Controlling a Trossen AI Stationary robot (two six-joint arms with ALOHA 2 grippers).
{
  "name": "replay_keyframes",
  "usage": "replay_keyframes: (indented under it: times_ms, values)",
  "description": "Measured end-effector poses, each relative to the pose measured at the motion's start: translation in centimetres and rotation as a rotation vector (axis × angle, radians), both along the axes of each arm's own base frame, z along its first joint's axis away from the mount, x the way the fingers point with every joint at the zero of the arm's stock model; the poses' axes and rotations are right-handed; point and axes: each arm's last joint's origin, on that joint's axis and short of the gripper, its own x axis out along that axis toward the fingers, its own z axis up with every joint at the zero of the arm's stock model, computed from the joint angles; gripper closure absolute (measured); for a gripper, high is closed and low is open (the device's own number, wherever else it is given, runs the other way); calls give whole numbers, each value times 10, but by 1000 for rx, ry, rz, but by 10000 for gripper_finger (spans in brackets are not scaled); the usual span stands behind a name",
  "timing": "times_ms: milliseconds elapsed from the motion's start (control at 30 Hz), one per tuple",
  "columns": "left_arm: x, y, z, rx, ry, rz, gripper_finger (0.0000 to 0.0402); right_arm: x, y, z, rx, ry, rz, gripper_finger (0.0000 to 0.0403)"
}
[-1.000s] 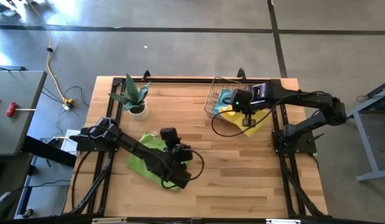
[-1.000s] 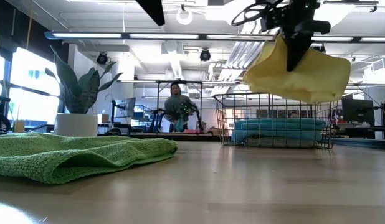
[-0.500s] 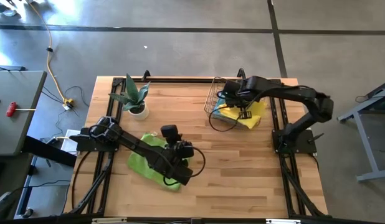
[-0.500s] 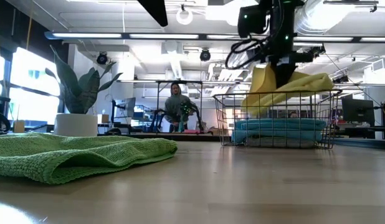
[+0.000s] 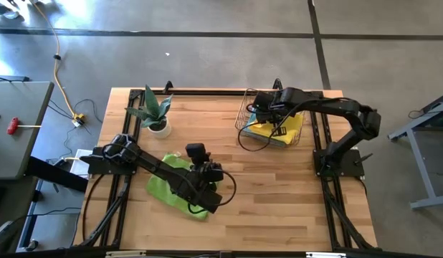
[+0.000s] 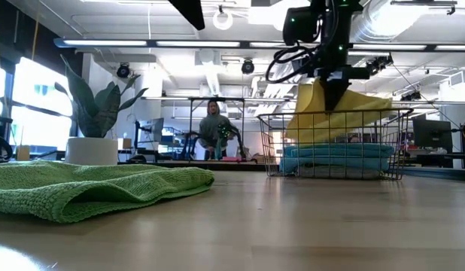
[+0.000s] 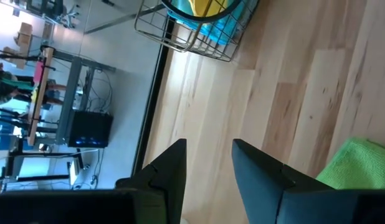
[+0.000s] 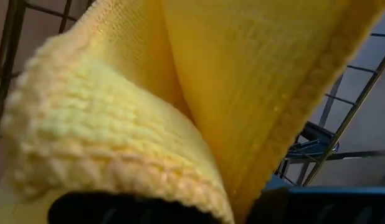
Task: Fold microfiber towels
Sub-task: Put the yellow microfiber towel into the wire basket
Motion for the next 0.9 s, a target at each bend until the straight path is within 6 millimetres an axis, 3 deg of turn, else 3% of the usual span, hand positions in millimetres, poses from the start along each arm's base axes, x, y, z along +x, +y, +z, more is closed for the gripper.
replay_keyframes:
  times_ms: [500,700,900]
  values:
    - [0,0,0,8,26,-19,284,-4,-14,0,50,-39,-24,390]
    - [0,0,0,8,26,-19,284,-1,-15,1,34,-73,-21,290]
    - [0,0,0,8,26,-19,284,-4,-21,3,-173,-23,-150,197]
